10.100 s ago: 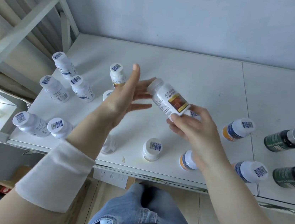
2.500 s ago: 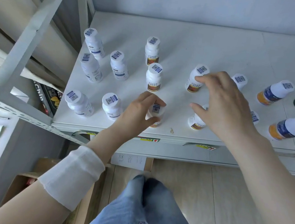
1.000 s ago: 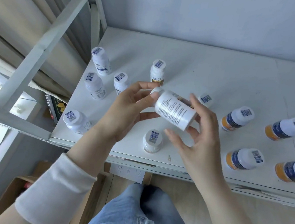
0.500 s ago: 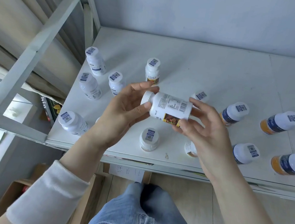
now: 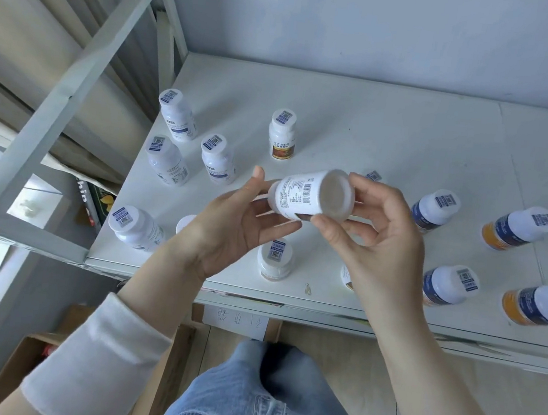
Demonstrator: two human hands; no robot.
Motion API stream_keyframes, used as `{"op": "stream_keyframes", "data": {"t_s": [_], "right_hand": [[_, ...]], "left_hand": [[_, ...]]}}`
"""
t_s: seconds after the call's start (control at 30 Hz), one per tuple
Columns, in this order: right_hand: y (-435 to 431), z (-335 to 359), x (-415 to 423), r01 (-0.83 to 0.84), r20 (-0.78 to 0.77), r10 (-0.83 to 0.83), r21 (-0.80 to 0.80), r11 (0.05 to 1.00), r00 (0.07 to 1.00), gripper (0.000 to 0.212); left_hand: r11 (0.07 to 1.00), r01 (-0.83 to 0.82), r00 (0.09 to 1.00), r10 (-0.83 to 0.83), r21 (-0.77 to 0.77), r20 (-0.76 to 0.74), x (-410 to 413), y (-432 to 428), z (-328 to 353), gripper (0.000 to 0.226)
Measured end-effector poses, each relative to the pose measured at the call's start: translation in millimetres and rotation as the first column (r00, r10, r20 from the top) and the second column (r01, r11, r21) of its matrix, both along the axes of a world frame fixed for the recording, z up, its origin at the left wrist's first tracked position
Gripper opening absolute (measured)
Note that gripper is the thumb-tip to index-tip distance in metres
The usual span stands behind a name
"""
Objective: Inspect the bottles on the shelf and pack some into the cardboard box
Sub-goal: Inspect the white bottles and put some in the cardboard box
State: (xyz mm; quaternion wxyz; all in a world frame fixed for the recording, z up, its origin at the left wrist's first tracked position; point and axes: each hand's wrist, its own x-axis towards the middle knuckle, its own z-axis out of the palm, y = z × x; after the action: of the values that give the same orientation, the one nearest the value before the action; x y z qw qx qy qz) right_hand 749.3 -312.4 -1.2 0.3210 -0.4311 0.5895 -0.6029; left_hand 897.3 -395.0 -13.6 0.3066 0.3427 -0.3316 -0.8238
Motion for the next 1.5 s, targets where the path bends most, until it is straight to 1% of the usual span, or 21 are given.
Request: {"op": "stream_keyframes", "data": {"t_s": [0.13,0.23,0.37,0.43,0.47,0.57,0.6,0.63,0.73,0.77,0.83,0.9,0.93,1.03,1.07,1.13,1.27,1.33,1.4,1.43,1.5], "right_hand": [[4.6,-10.7,1.0,-0.112,0.024,0.111,0.035,0.993,0.993,0.055],[5.3,-13.1,2.5,-0.149,0.068,0.146,0.037,0.988,0.987,0.054],[2.8,-6.8,2.2,-0.204,0.386,0.162,0.069,0.976,0.908,0.054],[4.0,-5.9,2.6,-0.172,0.374,0.143,0.046,0.984,0.916,0.052],[4.2,-5.3,3.2,-0.126,0.305,0.120,-0.001,0.992,0.945,0.052],[4.4,-8.7,2.0,-0.040,-0.046,0.034,-0.135,0.990,0.998,0.061],[4.6,-10.6,0.8,-0.047,-0.102,0.031,-0.163,0.985,0.994,0.061],[4.4,-11.8,-0.5,-0.068,-0.078,0.056,-0.161,0.985,0.995,0.059],[3.5,-10.4,0.6,-0.146,0.265,0.159,-0.069,0.987,0.951,0.053],[3.8,-11.2,0.6,-0.136,0.261,0.147,-0.059,0.989,0.954,0.051],[4.5,-11.8,1.0,-0.092,0.076,0.099,-0.094,0.991,0.992,0.050],[4.2,-17.5,2.6,-0.084,-0.137,0.063,-0.154,0.984,0.989,0.048],[3.7,-19.5,3.5,-0.091,-0.142,0.068,-0.157,0.984,0.988,0.050],[1.8,-14.3,4.7,-0.094,0.159,0.104,-0.069,0.993,0.982,0.055],[0.6,-13.0,3.4,-0.097,0.217,0.103,-0.039,0.995,0.971,0.053],[-2.2,-12.9,-0.3,-0.107,0.223,0.105,-0.003,0.994,0.969,0.048],[-11.5,-15.3,-8.7,-0.068,0.002,0.068,0.069,0.995,0.998,0.051],[-17.1,-15.4,-18.0,-0.022,-0.302,0.058,0.122,0.992,0.951,0.056],[-23.6,-16.0,-30.8,0.009,-0.612,0.073,0.129,0.992,0.788,0.067],[-26.1,-16.1,-36.8,0.024,-0.705,0.082,0.138,0.990,0.705,0.069],[-29.7,-13.8,-44.5,0.070,-0.795,0.097,0.173,0.982,0.599,0.070]], "left_hand": [[0.975,-0.067,0.995,0.080,-0.212,0.055,2.5,-5.8,5.6,0.023],[0.936,-0.042,0.996,0.067,-0.349,0.060,6.6,-13.3,9.9,0.014],[0.892,0.000,0.993,-0.052,-0.452,-0.104,12.2,-14.9,14.7,0.029],[0.891,0.042,0.990,-0.100,-0.451,-0.104,15.2,-14.5,16.0,0.036],[0.898,0.066,0.992,-0.106,-0.435,-0.070,16.2,-14.4,16.2,0.040],[0.925,0.078,0.997,-0.067,-0.372,0.041,15.7,-11.1,14.7,0.039],[0.928,0.066,0.997,-0.051,-0.366,0.051,15.4,-10.2,14.8,0.035],[0.929,0.058,0.998,-0.042,-0.366,0.052,15.5,-9.9,14.7,0.036],[0.923,0.084,0.996,-0.077,-0.376,0.034,18.6,-10.4,14.9,0.047],[0.922,0.103,0.995,-0.096,-0.374,0.035,18.2,-10.4,15.2,0.047],[0.930,0.116,0.993,-0.102,-0.349,0.057,15.3,-9.8,15.3,0.043],[0.941,0.085,0.995,-0.064,-0.326,0.074,11.5,-10.1,14.4,0.029],[0.944,0.067,0.996,-0.046,-0.323,0.072,10.7,-10.8,13.5,0.024],[0.946,0.047,0.999,-0.041,-0.322,0.027,11.6,-15.4,13.4,0.025],[0.944,0.059,0.998,-0.052,-0.325,0.030,12.0,-17.5,12.9,0.029],[0.944,0.090,0.996,-0.077,-0.318,0.056,11.6,-22.6,12.8,0.032],[0.942,0.113,0.991,-0.083,-0.317,0.106,6.1,-37.1,13.7,0.032],[0.895,0.161,0.976,-0.083,-0.416,0.199,1.8,-44.6,15.5,0.032],[0.737,0.300,0.916,-0.046,-0.606,0.398,-4.1,-51.6,14.4,0.032],[0.634,0.396,0.861,-0.005,-0.664,0.508,-7.8,-54.8,11.7,0.033],[0.464,0.572,0.731,0.085,-0.677,0.677,-14.6,-60.2,1.9,0.032]]}}
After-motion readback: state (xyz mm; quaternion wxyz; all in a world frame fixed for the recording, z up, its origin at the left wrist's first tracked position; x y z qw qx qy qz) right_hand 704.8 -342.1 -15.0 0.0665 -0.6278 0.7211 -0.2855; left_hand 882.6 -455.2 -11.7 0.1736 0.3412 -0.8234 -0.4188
